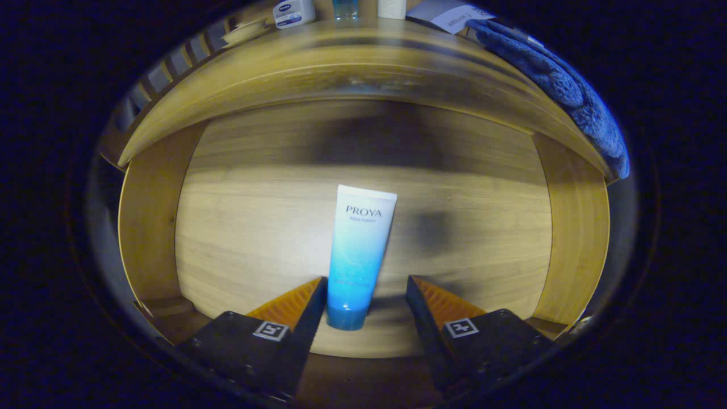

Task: Pull open the drawer, take out the items inside it, and place them on the countertop above the cabinet.

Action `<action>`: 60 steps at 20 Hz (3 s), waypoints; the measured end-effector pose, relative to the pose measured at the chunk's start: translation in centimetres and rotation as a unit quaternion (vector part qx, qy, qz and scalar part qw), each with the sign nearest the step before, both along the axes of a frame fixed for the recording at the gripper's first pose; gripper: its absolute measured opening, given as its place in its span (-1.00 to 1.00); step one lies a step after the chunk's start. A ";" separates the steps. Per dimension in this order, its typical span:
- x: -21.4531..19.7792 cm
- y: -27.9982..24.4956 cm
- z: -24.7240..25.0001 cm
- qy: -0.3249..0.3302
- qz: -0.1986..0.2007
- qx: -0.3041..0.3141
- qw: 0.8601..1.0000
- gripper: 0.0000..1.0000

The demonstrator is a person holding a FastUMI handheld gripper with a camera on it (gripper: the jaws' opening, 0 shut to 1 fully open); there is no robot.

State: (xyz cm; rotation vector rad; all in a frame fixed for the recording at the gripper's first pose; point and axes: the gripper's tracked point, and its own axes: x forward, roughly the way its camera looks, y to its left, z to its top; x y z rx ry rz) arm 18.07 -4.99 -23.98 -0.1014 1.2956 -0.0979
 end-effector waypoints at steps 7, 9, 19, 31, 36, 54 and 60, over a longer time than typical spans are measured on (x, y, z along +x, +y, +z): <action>0.7 0.6 1.2 -0.032 0.000 0.080 0.996 -0.26; 2.7 0.5 3.7 -0.075 0.012 0.112 0.991 -0.26; 6.5 1.6 7.3 -0.306 0.109 0.160 0.932 -0.26; 12.9 0.9 16.9 -0.445 0.078 0.140 0.881 -0.26; 18.3 1.1 17.0 -0.439 0.051 0.120 0.889 -0.27; 26.5 0.6 10.9 -0.410 0.037 0.016 0.911 0.59; 23.7 1.4 13.6 -0.450 0.072 0.001 0.890 0.97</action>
